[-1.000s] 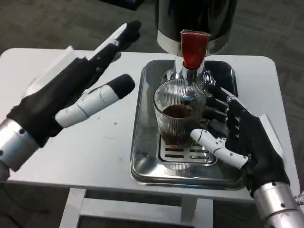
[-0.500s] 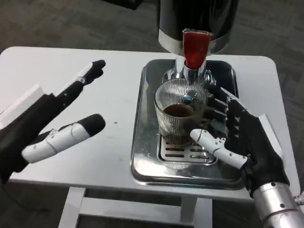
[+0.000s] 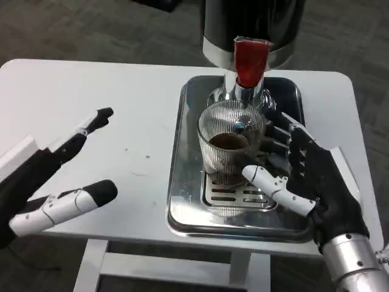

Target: Grasp the cup under the faucet to collect the drink, then remove the cup.

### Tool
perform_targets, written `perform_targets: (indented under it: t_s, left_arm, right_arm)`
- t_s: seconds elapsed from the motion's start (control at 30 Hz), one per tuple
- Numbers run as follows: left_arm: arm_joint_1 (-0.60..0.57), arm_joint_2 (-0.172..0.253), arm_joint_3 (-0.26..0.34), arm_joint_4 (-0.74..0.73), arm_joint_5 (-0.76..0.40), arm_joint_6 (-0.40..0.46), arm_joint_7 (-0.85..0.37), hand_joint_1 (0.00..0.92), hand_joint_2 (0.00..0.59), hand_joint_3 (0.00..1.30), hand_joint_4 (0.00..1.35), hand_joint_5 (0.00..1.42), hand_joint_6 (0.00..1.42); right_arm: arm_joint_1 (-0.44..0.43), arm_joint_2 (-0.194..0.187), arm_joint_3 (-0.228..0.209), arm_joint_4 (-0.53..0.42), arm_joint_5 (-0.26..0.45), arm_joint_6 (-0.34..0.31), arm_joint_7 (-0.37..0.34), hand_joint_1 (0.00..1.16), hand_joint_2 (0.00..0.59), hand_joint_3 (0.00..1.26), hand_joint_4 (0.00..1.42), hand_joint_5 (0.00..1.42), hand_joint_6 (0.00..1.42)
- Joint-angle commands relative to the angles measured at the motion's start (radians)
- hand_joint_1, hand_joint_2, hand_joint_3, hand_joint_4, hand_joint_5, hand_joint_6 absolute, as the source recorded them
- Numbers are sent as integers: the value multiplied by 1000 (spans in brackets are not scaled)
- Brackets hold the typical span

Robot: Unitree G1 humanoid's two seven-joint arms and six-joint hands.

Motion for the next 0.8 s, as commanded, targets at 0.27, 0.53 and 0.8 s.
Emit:
perform_targets:
  t_s: [0.27,0.53,0.8]
  left_arm:
    - [13,15,-14,34,64,-37,12,0,32,0,0,0,0]
    - [35,13,-17,42,69,-43,9,0,35,0,0,0,0]
    - [46,6,-23,32,74,-42,10,0,37,0,0,0,0]
  right_arm:
    - [12,2,32,0,-28,-24,-3,717,178,159,230,273,272]
    - [4,-15,50,-12,-58,-39,-4,734,166,93,154,189,183]
    - [-13,-17,43,-4,-81,-67,-20,747,157,82,139,173,181]
